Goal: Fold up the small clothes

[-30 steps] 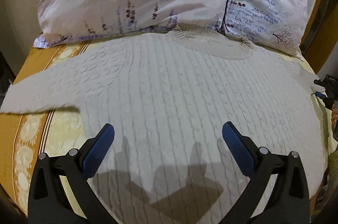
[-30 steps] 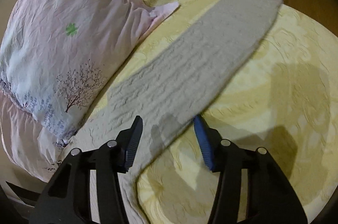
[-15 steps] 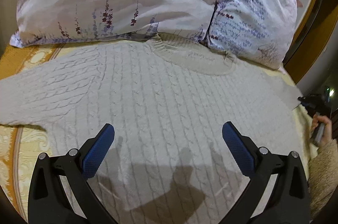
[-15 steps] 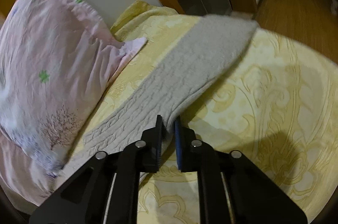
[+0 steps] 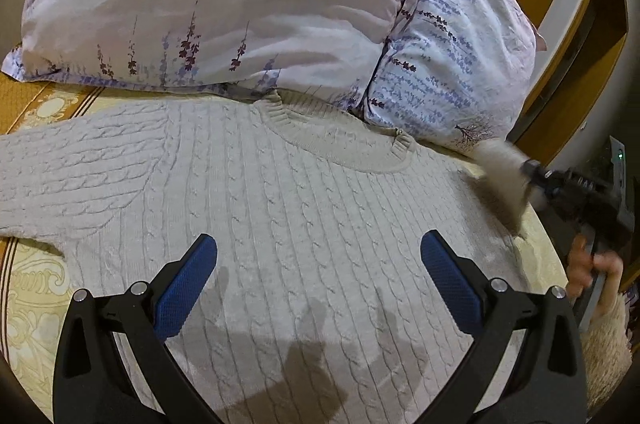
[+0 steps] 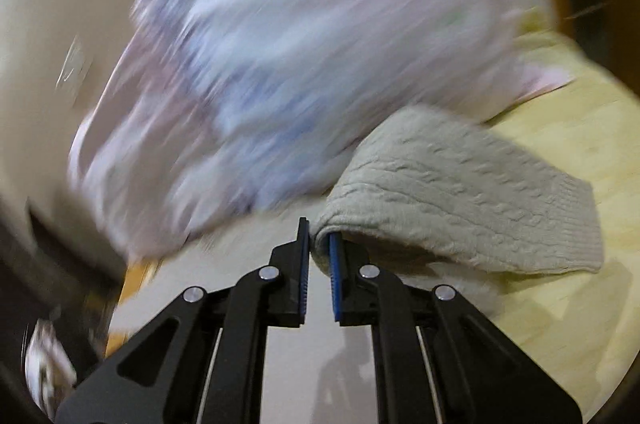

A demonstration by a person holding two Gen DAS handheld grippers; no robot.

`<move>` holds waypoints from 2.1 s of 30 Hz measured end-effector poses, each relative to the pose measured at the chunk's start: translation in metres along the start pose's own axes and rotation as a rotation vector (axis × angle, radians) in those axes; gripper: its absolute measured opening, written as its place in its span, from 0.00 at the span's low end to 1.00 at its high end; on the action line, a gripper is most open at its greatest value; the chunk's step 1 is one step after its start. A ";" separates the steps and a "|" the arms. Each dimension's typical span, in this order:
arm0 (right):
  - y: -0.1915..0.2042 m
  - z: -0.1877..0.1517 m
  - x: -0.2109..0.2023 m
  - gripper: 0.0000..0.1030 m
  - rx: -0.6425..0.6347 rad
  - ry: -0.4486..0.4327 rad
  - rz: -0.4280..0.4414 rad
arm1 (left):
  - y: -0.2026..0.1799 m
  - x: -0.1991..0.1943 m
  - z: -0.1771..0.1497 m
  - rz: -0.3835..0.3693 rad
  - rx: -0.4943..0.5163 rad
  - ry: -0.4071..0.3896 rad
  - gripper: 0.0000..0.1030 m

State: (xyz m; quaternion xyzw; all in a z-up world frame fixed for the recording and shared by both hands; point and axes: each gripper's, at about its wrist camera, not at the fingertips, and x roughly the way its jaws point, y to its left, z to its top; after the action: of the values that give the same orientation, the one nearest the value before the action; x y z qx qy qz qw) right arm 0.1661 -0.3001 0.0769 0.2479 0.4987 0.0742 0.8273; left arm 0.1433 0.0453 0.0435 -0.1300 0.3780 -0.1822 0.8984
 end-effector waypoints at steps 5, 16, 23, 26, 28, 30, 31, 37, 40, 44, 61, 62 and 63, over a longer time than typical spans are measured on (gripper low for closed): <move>0.020 -0.042 0.046 0.10 -0.048 0.150 -0.024 | 0.006 0.002 0.001 -0.022 -0.042 0.019 0.99; -0.035 -0.030 0.013 0.44 0.176 0.049 -0.049 | 0.000 0.007 -0.003 -0.101 -0.059 0.050 0.99; -0.083 -0.017 -0.005 0.44 0.347 -0.054 -0.154 | -0.003 0.014 -0.002 -0.165 -0.105 0.076 0.99; -0.092 -0.012 -0.003 0.30 0.354 -0.073 -0.216 | -0.001 0.015 0.000 -0.186 -0.127 0.084 0.97; -0.090 -0.007 -0.003 0.14 0.318 -0.081 -0.252 | 0.002 0.015 0.000 -0.199 -0.143 0.090 0.95; -0.071 0.002 -0.005 0.10 0.247 -0.110 -0.251 | 0.007 0.015 0.002 -0.215 -0.160 0.093 0.92; -0.059 0.006 -0.006 0.09 0.211 -0.123 -0.236 | 0.010 0.014 0.003 -0.221 -0.173 0.090 0.92; 0.038 0.014 0.016 0.08 -0.026 -0.105 -0.039 | 0.035 0.006 0.011 -0.255 -0.280 0.047 0.89; 0.085 -0.002 0.052 0.09 -0.134 0.009 0.046 | 0.047 0.001 0.013 -0.268 -0.326 0.019 0.87; 0.134 -0.046 0.116 0.21 -0.296 0.286 0.150 | 0.062 0.001 0.012 -0.278 -0.391 0.014 0.84; -0.046 -0.057 0.000 0.43 0.308 0.193 -0.042 | 0.068 0.027 0.014 -0.135 -0.430 0.107 0.60; -0.058 -0.059 -0.004 0.43 0.342 0.176 -0.054 | 0.068 0.026 0.014 -0.111 -0.421 0.105 0.60; -0.065 -0.060 -0.007 0.43 0.364 0.159 -0.062 | 0.069 0.023 0.014 -0.086 -0.411 0.102 0.60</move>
State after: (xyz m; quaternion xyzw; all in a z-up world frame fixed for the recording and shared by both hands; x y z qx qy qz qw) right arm 0.1029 -0.3387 0.0286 0.3712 0.5751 -0.0234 0.7287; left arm 0.1846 0.0987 0.0131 -0.3172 0.4463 -0.1460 0.8240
